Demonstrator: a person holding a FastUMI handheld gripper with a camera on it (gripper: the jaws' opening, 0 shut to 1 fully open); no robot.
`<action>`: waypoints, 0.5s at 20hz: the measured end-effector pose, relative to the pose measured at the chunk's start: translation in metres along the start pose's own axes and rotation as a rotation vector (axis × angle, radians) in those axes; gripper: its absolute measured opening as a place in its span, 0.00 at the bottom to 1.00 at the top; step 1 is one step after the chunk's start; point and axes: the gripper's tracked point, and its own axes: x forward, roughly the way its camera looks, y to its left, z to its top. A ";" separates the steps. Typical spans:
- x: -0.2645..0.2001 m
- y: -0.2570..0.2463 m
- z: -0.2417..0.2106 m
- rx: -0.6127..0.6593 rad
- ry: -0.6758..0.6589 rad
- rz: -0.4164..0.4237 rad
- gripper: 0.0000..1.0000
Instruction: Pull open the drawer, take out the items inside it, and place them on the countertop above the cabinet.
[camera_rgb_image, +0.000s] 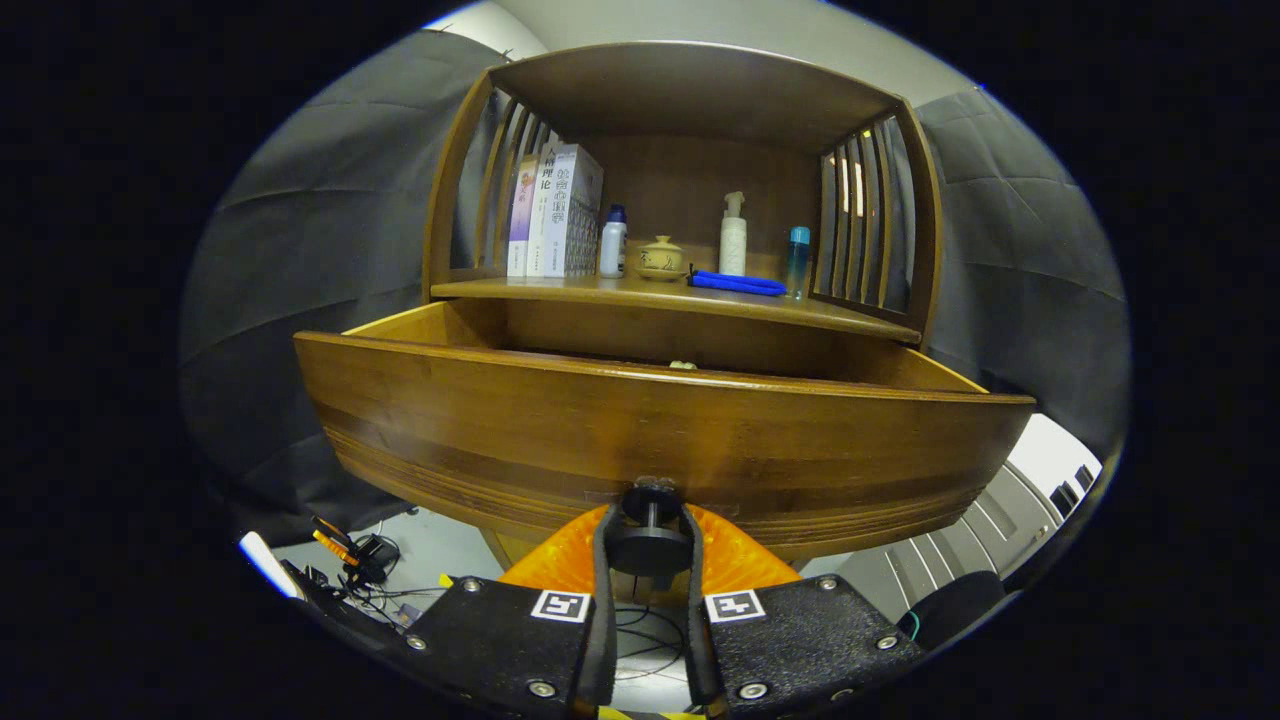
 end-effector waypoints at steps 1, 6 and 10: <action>-0.005 0.001 -0.003 -0.006 0.004 -0.001 0.28; -0.023 0.004 -0.011 -0.022 0.011 0.003 0.28; -0.025 0.007 -0.010 -0.007 0.002 0.013 0.33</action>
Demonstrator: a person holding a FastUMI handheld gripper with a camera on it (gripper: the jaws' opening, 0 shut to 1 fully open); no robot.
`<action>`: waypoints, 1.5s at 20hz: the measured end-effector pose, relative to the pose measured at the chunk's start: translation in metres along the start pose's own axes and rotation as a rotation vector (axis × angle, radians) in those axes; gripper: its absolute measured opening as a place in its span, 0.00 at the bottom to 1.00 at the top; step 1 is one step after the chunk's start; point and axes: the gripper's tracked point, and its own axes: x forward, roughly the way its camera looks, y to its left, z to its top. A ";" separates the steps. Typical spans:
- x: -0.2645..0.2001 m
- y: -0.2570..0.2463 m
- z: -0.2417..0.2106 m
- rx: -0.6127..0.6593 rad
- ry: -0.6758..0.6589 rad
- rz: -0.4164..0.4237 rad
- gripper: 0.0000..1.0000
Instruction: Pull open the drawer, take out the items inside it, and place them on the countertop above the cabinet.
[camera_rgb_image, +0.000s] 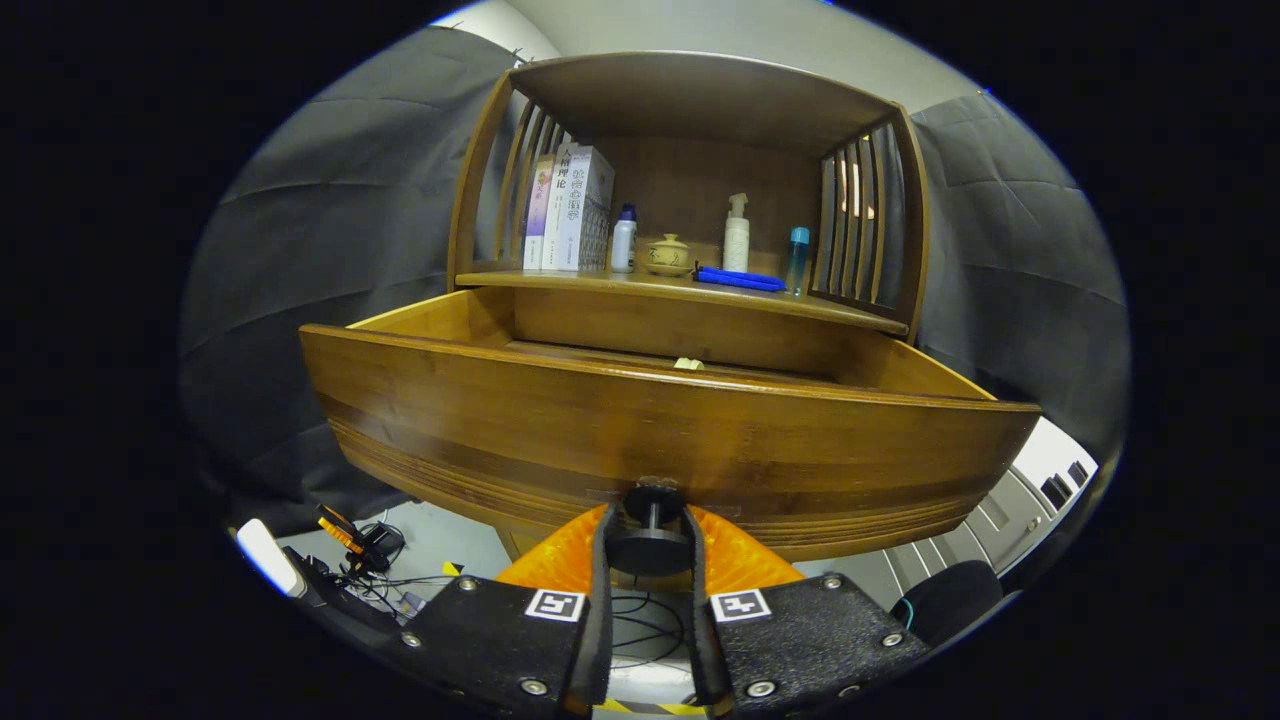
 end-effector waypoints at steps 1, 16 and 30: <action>-0.002 0.002 -0.001 0.006 0.002 0.006 0.37; -0.011 -0.017 0.140 0.032 -0.106 0.010 0.95; 0.108 -0.040 0.115 0.328 0.240 -0.128 0.89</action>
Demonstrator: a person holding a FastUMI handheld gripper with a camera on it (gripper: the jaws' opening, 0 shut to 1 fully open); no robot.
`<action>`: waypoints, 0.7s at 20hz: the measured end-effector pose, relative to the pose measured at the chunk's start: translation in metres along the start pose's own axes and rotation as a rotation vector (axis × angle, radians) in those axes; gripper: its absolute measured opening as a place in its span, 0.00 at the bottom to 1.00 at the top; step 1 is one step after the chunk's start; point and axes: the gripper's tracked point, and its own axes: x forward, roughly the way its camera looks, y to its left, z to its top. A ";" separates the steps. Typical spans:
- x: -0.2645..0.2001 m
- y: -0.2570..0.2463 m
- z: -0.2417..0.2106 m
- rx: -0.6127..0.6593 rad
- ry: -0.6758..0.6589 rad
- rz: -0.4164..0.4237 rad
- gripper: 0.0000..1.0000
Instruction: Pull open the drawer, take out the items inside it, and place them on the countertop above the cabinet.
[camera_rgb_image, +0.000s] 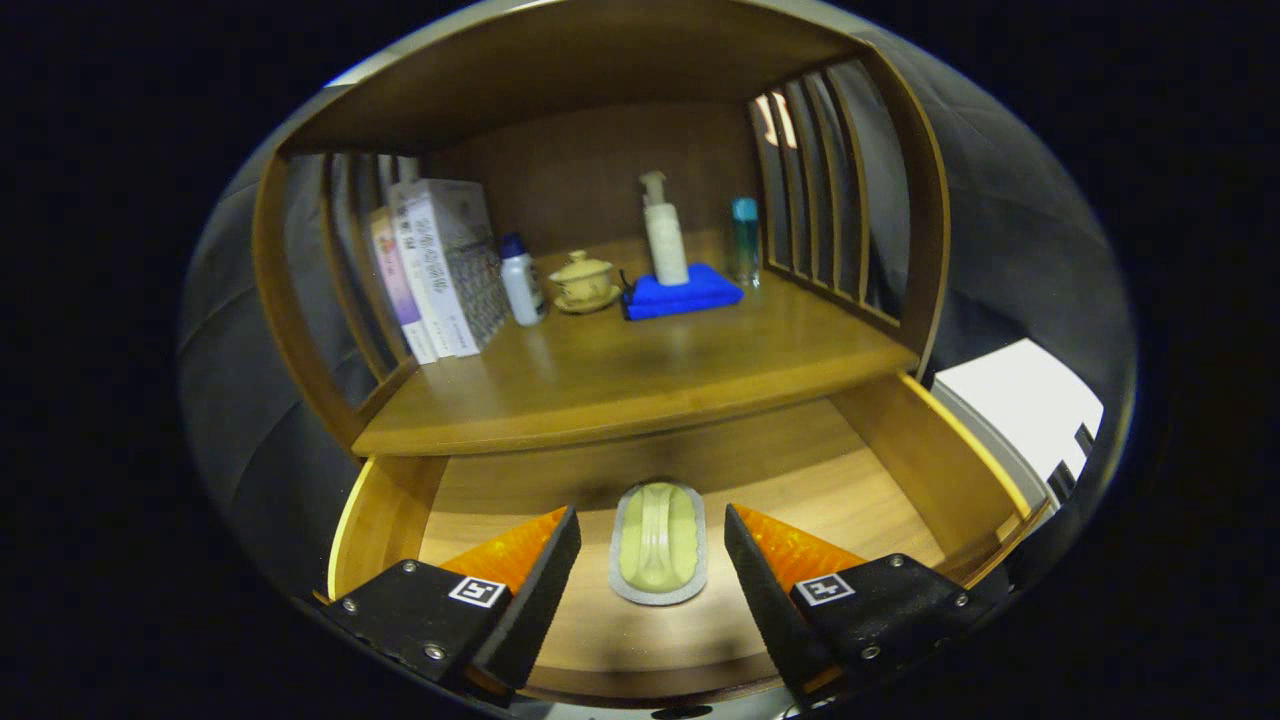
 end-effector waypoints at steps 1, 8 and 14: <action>0.008 -0.002 -0.004 0.011 0.027 -0.009 0.89; 0.045 -0.006 -0.028 -0.042 0.192 -0.050 0.72; 0.063 -0.004 -0.050 -0.084 0.259 -0.035 0.35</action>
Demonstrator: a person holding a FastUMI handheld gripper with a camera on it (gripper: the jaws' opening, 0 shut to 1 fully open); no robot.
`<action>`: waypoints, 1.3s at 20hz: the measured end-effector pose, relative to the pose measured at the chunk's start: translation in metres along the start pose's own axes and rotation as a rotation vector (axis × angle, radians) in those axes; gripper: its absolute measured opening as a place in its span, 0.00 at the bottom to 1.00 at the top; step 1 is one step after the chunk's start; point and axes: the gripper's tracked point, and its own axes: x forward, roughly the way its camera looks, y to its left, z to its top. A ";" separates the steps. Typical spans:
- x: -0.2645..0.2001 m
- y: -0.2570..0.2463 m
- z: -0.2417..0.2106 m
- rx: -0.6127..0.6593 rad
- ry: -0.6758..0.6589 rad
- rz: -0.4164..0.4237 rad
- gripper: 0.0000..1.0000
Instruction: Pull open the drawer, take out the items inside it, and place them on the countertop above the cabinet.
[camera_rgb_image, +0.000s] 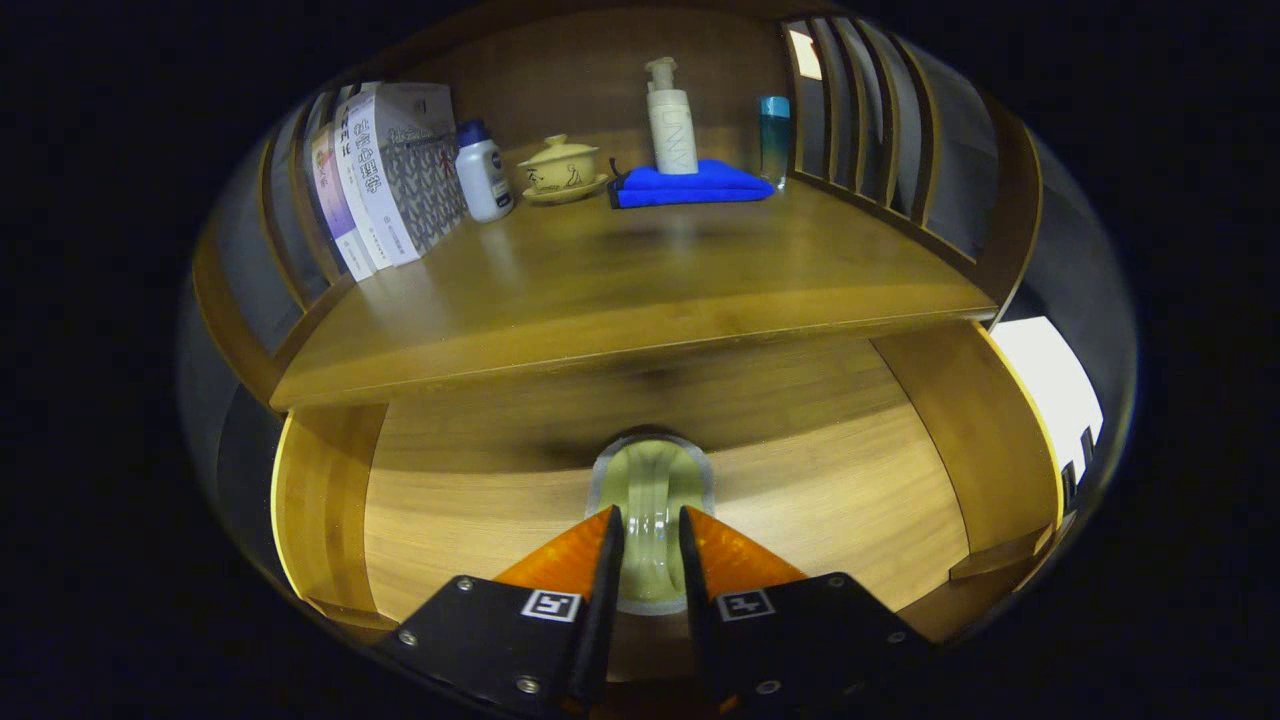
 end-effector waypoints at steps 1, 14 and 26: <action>0.000 0.000 -0.002 0.002 0.002 0.000 0.30; -0.074 -0.016 0.016 -0.005 -0.180 -0.045 0.14; -0.090 0.035 0.152 -0.059 -0.459 0.097 0.14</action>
